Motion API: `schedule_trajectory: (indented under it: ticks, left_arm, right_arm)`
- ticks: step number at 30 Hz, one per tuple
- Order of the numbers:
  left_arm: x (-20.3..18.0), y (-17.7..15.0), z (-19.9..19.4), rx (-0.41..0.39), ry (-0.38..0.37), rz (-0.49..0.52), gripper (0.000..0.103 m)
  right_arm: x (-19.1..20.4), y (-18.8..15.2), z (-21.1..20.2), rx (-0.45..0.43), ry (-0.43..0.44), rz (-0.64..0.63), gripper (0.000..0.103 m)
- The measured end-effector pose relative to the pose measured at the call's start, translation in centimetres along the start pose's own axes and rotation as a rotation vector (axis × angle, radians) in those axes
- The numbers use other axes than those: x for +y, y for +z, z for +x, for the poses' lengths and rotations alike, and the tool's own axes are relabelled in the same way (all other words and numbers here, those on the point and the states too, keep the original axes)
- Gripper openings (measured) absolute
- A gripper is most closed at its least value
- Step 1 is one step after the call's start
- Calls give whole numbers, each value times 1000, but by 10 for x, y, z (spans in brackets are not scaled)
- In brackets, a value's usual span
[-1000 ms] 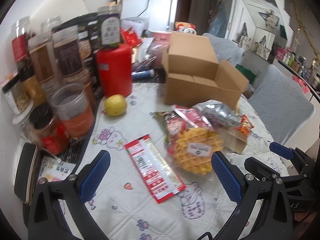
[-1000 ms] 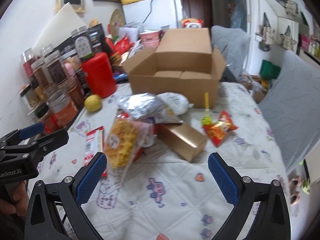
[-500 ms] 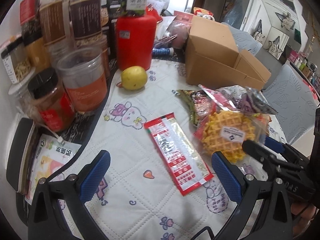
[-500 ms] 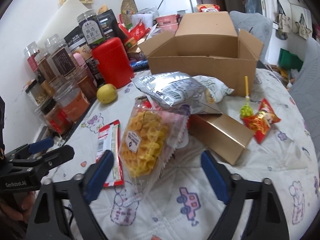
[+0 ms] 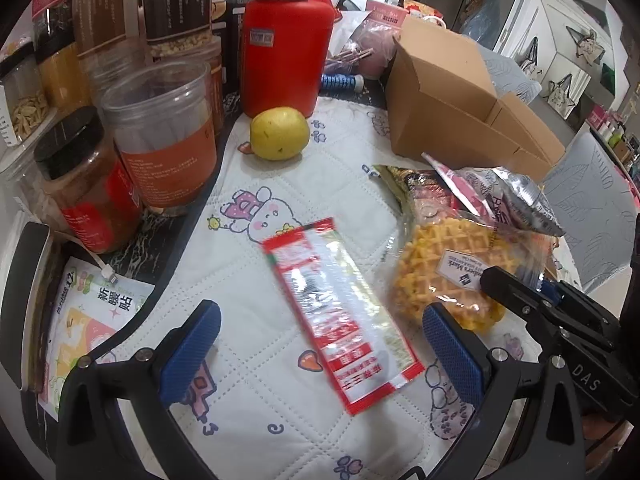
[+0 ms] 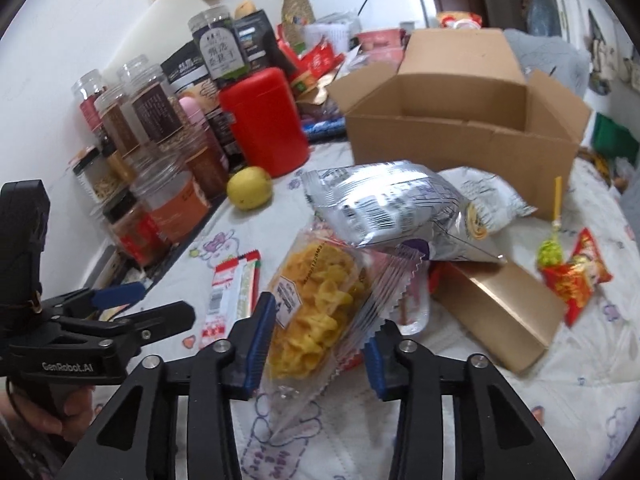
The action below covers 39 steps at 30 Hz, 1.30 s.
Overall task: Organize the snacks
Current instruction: 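Grasp the red-and-white stick packet with the left tool while the right tool grasps the waffle, then lift the stick packet with the left tool while the right tool carries the waffle toward the box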
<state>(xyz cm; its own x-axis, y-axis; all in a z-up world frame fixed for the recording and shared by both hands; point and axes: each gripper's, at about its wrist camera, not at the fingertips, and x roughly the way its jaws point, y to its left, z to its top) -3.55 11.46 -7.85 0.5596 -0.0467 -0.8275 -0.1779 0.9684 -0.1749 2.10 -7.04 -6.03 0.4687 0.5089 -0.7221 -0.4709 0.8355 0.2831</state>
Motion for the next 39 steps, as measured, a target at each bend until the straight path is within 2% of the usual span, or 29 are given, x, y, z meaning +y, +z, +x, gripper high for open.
schedule_trajectory:
  ticks: [5, 12, 20, 21, 25, 28, 36, 39]
  left_arm:
    - [1, 1, 14, 37, 6, -9, 103]
    - [-1, 4, 39, 98, 49, -28, 103]
    - [-9, 3, 59, 122, 134, 6, 103]
    - [-10, 3, 59, 117, 137, 7, 101]
    - [-20, 2, 59, 50, 157, 68, 71]
    - [-30, 0, 55, 52, 119, 102, 56]
    - [-62, -24, 39, 116, -22, 223, 50]
    - [-67, -31, 37, 122, -10, 248, 50]
  right_arm:
    - [-3, -2, 5, 10, 46, 17, 27]
    - [6, -11, -18, -20, 34, -54, 23]
    - [-16, -32, -52, -26, 17, 19, 23]
    - [-20, -35, -55, -25, 17, 32, 23]
    - [-34, -45, -67, -26, 15, 81, 23]
    - [-46, -52, -74, -24, 12, 111, 23]
    - [-63, -67, -83, -14, 16, 157, 23]
    - [-70, -72, -82, -8, 28, 179, 26]
